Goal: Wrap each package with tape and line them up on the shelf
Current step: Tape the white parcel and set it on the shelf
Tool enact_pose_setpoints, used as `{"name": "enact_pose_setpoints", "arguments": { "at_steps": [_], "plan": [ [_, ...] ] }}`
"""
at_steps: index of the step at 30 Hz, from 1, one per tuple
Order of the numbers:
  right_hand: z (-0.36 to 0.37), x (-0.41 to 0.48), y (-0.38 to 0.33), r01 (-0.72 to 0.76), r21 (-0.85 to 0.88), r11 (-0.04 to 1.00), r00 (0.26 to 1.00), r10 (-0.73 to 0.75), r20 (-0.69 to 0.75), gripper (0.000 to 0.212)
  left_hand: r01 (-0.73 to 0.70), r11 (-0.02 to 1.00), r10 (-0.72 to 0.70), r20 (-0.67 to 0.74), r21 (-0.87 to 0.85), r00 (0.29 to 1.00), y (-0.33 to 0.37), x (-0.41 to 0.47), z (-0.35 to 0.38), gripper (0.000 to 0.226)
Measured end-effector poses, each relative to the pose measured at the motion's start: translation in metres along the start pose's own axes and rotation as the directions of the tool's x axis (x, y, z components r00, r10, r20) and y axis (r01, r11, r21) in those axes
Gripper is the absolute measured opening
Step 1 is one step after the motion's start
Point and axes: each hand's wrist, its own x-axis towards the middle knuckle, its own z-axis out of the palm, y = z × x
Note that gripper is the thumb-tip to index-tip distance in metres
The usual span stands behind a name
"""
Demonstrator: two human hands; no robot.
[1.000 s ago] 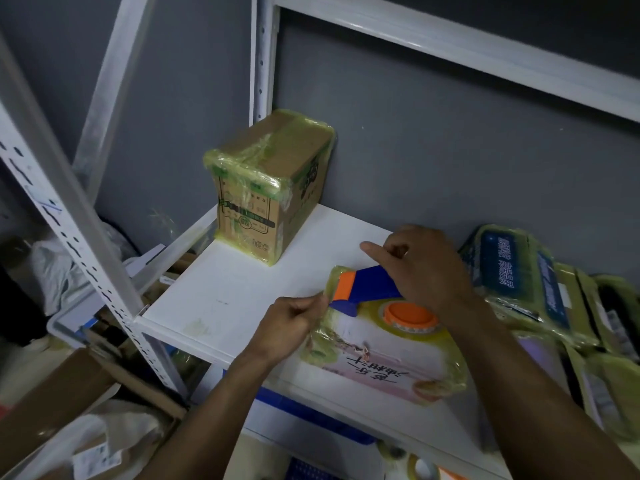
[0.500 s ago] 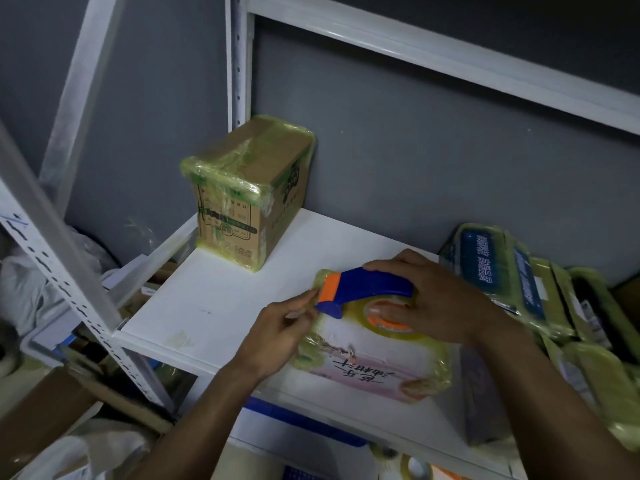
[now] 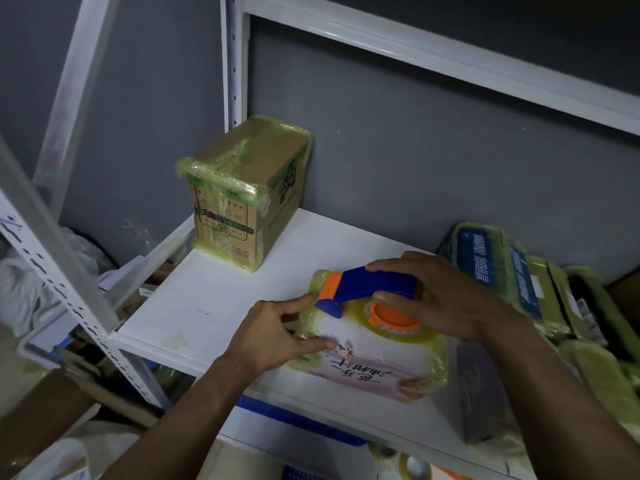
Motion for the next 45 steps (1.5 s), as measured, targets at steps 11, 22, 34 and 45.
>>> {"name": "enact_pose_setpoints", "arguments": {
  "at_steps": [11,22,34,45],
  "plan": [
    [-0.009,-0.004,0.002,-0.050,0.118,0.992,0.999,0.047,0.027,0.051,-0.013,0.999,0.013,-0.002,0.041,1.000,0.003,0.001,0.001,0.095],
    [0.010,0.018,-0.022,-0.026,0.400,0.916,0.998,0.002,0.061,0.031,-0.185,0.762,0.283,-0.063,0.620,0.957,0.009,0.010,-0.049,0.088],
    [0.021,0.019,-0.014,-0.047,0.457,0.888,0.998,0.063,-0.021,0.033,-0.374,0.750,0.522,-0.141,0.546,0.841,-0.005,0.013,-0.022,0.098],
    [-0.004,-0.002,-0.002,-0.075,0.420,0.904,0.994,0.101,-0.038,0.032,-0.382,0.759,0.528,-0.155,0.527,0.835,-0.007,0.014,-0.023,0.092]
  ]
}}
